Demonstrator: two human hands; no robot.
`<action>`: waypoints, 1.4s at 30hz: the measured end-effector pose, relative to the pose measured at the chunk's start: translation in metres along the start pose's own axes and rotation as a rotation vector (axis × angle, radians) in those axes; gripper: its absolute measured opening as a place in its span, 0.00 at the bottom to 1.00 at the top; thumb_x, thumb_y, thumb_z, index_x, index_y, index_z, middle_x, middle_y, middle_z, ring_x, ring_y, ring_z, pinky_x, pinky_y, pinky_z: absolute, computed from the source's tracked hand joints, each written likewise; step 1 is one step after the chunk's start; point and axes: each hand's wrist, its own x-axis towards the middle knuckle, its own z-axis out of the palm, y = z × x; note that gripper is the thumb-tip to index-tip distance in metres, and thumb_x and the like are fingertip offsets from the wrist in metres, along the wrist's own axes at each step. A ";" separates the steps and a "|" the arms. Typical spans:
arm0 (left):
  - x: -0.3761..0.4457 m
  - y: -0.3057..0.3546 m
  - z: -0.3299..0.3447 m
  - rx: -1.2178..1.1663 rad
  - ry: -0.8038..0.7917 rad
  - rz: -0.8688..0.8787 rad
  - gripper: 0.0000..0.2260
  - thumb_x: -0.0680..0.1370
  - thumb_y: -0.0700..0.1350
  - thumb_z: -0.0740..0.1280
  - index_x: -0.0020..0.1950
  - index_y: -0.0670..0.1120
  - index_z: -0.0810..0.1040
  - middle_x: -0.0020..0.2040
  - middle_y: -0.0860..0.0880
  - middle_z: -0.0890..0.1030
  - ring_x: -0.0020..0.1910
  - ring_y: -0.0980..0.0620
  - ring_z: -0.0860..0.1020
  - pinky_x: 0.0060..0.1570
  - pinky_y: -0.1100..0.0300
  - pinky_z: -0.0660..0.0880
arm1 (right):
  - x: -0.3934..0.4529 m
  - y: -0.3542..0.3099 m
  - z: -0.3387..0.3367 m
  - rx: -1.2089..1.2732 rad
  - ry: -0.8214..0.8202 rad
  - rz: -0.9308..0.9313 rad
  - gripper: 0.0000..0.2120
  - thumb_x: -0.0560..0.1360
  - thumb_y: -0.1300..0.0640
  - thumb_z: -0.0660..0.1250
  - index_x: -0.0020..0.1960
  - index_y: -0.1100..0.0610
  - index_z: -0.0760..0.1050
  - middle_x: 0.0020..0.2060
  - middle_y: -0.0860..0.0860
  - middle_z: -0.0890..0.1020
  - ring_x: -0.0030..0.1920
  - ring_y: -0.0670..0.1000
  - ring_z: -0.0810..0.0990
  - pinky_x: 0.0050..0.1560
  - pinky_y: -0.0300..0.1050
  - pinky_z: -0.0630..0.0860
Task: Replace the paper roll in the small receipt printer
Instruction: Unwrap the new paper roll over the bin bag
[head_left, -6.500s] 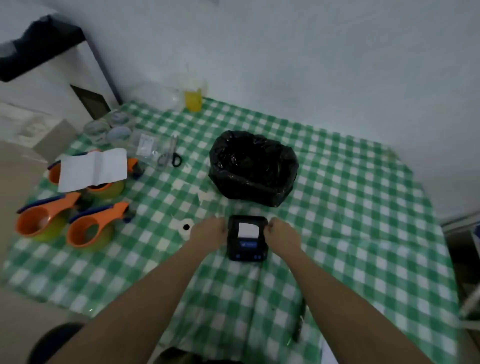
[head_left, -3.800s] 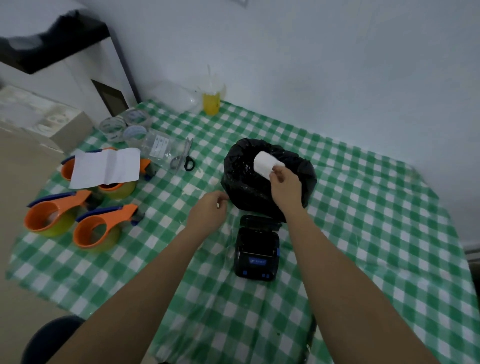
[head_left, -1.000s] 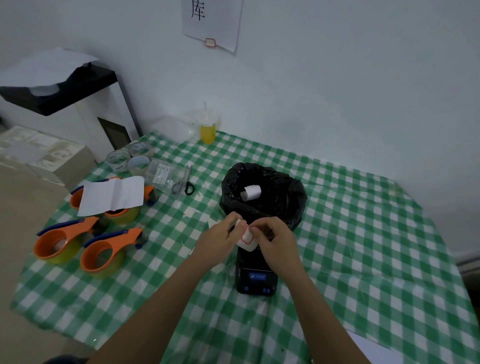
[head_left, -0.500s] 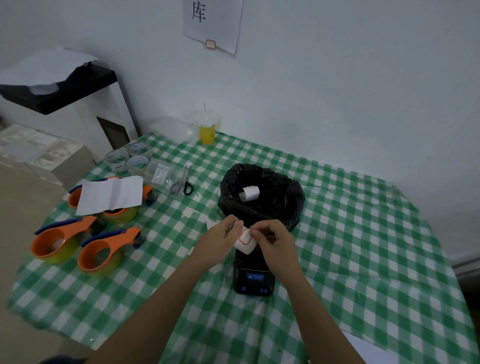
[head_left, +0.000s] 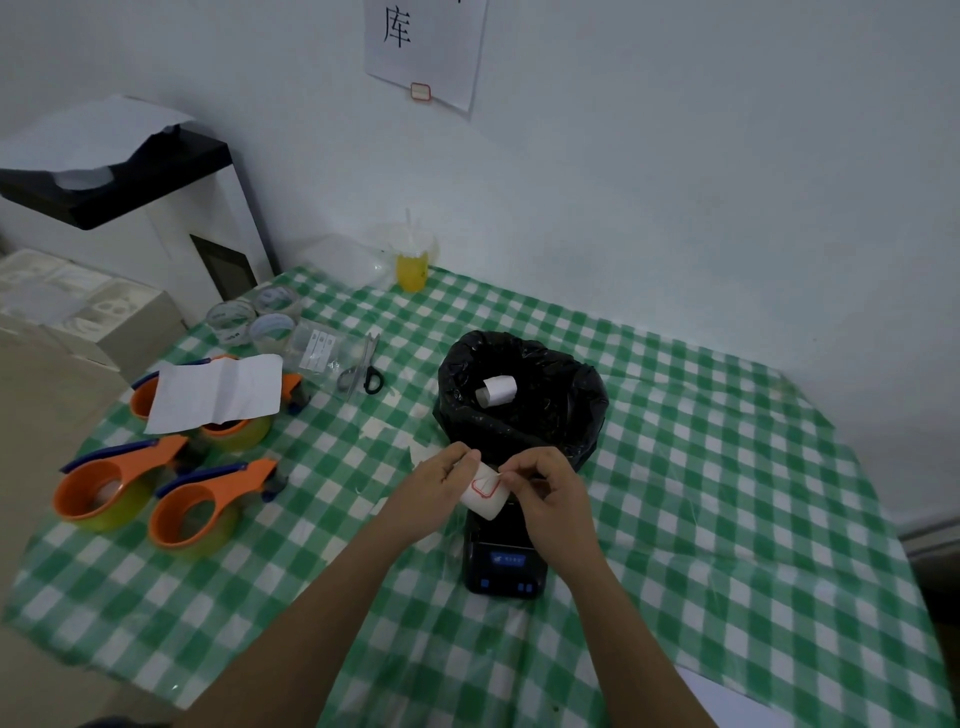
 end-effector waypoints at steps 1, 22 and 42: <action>0.000 0.001 0.000 -0.005 -0.002 0.000 0.16 0.80 0.52 0.54 0.41 0.42 0.69 0.36 0.47 0.71 0.35 0.50 0.69 0.40 0.55 0.65 | 0.000 0.000 0.000 0.000 0.000 -0.001 0.16 0.73 0.68 0.67 0.38 0.46 0.75 0.44 0.52 0.78 0.44 0.41 0.77 0.45 0.27 0.73; 0.026 -0.015 -0.005 0.083 0.046 -0.084 0.17 0.80 0.55 0.54 0.47 0.42 0.72 0.41 0.44 0.74 0.39 0.48 0.72 0.40 0.55 0.65 | 0.115 0.022 -0.022 -0.378 0.098 0.177 0.06 0.74 0.58 0.68 0.48 0.59 0.81 0.42 0.55 0.85 0.41 0.51 0.82 0.44 0.46 0.80; 0.029 -0.011 0.011 -0.122 0.050 -0.082 0.15 0.81 0.50 0.54 0.51 0.40 0.72 0.38 0.49 0.72 0.35 0.52 0.70 0.37 0.57 0.66 | 0.031 0.031 -0.009 -0.128 -0.170 0.120 0.12 0.75 0.56 0.67 0.58 0.53 0.78 0.55 0.48 0.79 0.54 0.45 0.78 0.54 0.40 0.78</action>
